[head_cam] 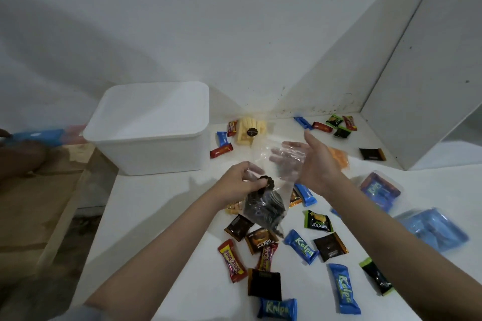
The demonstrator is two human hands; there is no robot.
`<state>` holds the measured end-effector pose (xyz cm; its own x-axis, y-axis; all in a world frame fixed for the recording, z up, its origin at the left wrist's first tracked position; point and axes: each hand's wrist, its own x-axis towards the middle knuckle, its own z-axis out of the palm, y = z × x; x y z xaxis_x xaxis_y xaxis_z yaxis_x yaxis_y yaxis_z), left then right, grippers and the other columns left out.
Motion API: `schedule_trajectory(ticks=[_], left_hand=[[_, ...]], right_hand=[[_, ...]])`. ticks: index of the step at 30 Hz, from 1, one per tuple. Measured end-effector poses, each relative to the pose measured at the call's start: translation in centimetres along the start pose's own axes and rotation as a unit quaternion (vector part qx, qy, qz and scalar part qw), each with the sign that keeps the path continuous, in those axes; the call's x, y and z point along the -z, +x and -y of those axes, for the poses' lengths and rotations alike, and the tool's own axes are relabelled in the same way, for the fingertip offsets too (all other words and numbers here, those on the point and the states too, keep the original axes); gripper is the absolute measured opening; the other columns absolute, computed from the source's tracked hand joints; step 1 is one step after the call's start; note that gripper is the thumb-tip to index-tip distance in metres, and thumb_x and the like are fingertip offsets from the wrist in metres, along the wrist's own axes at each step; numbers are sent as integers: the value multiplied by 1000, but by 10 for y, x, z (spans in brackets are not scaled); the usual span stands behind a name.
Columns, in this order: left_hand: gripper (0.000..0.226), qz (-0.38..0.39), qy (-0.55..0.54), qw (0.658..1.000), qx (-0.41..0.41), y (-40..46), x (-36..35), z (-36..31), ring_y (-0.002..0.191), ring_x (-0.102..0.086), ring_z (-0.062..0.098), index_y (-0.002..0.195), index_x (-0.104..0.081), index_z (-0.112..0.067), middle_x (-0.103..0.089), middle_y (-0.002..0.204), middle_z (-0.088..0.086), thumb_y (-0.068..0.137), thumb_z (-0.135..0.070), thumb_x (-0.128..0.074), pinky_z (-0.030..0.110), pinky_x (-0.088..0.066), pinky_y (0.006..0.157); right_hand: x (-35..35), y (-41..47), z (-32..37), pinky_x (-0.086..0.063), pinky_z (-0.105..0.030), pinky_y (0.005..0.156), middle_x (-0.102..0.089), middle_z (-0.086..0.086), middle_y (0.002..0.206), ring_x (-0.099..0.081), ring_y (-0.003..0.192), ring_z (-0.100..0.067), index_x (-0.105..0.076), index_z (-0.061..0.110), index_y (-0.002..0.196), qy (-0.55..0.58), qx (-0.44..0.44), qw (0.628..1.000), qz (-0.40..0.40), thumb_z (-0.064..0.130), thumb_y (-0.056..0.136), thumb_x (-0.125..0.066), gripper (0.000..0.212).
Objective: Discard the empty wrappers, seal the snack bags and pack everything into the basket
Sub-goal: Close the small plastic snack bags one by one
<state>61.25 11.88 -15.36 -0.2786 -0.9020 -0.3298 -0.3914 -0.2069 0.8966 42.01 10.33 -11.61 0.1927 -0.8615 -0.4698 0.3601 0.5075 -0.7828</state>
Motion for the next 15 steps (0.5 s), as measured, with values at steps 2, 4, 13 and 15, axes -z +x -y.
schedule_trajectory(ticks=[2, 4, 13, 15], left_hand=[[28, -52, -22, 998, 27, 13, -11, 7, 96, -63, 21, 108, -59, -19, -62, 98, 5, 85, -30, -69, 31, -54, 74], [26, -76, -27, 995, 55, 27, -21, 16, 94, -65, 23, 102, -58, -20, -63, 97, 7, 82, -33, -71, 36, -55, 78], [72, -113, 85, 983, 118, 72, -53, 52, 93, -57, 16, 132, -42, -18, -64, 111, 6, 75, -44, -76, 24, -40, 74], [62, -127, 99, 980, 119, 82, -50, 60, 94, -60, 19, 128, -46, -16, -65, 110, 7, 78, -40, -73, 27, -45, 75]], right_hand=[[12, 8, -17, -43, -47, 87, -70, -9, 99, -64, 94, -27, -57, 12, 105, 8, 7, 999, -52, 59, 93, -35, 54], [21, 16, -41, -48, -41, 81, -67, -5, 94, -64, 92, -23, -59, 13, 107, -60, 0, 993, -98, 55, 92, -45, 46], [61, 72, -89, -54, -34, 60, -62, -11, 91, -64, 74, -25, -58, 18, 91, -278, 20, 928, -249, 17, 84, -68, 12], [69, 84, -88, -53, -37, 72, -59, -7, 94, -62, 89, -29, -53, 13, 110, -325, 20, 907, -268, 11, 83, -65, 29]])
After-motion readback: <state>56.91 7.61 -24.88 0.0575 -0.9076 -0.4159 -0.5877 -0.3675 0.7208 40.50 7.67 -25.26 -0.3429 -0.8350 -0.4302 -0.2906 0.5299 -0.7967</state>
